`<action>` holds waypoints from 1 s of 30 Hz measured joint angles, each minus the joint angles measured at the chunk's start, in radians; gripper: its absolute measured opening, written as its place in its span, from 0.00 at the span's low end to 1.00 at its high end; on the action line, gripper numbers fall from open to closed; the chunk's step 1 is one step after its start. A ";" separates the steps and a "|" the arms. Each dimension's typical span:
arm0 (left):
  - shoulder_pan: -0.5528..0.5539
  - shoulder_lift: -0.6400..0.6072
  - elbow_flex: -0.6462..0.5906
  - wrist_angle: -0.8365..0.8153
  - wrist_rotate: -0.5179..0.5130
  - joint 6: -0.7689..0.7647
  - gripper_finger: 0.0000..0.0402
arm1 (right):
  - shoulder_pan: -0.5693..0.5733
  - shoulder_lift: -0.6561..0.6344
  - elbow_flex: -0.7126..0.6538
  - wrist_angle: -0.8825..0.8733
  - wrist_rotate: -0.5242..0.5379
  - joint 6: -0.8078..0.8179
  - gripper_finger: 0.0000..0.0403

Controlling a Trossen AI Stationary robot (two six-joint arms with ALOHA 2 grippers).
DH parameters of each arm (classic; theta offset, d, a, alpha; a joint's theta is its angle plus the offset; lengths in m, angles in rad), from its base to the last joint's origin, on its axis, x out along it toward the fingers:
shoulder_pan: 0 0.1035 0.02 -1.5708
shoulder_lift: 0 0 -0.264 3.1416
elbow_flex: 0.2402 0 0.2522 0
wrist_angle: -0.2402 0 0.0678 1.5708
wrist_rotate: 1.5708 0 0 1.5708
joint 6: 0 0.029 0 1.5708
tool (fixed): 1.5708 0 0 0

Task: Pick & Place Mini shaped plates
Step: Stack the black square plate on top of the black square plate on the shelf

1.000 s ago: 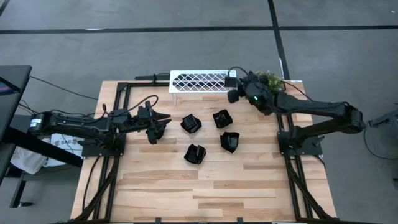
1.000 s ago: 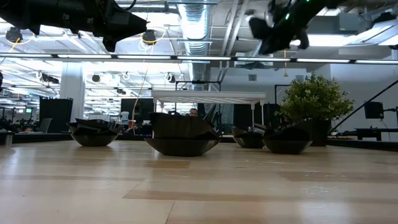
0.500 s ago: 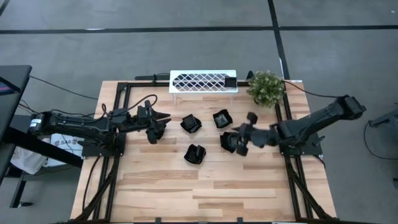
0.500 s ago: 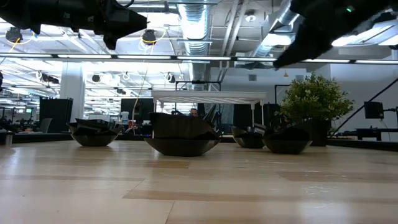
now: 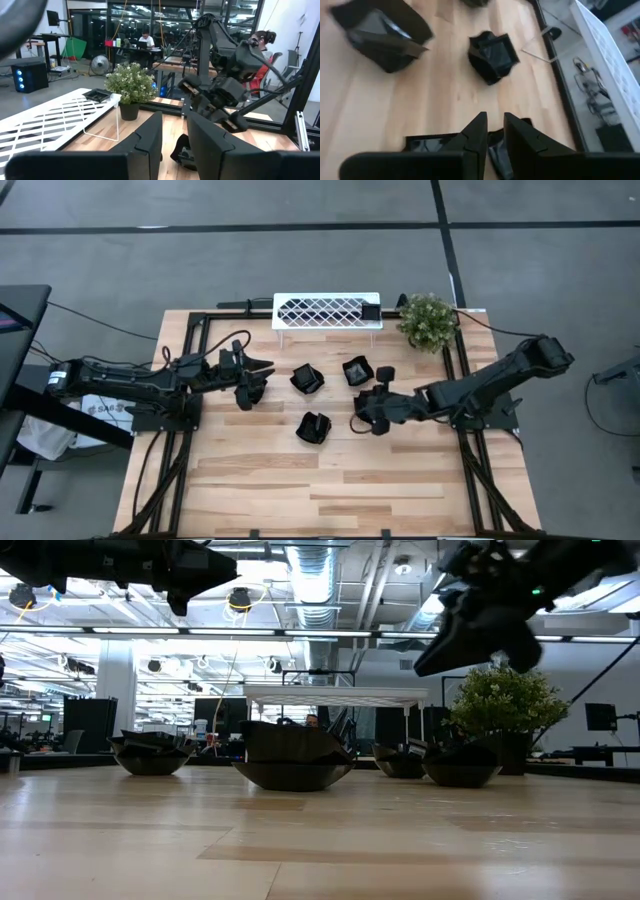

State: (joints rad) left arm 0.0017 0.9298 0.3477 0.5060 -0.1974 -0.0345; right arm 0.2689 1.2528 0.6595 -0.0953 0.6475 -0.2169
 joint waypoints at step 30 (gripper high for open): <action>0.000 0.001 -0.001 -0.008 0.000 -0.034 0.23 | -0.304 0.208 0.278 -0.361 -0.413 -0.257 0.15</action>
State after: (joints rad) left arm 0.0013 0.9306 0.3470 0.4982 -0.1978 -0.0689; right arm -0.0349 1.4608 0.9371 -0.4562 0.2349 -0.4742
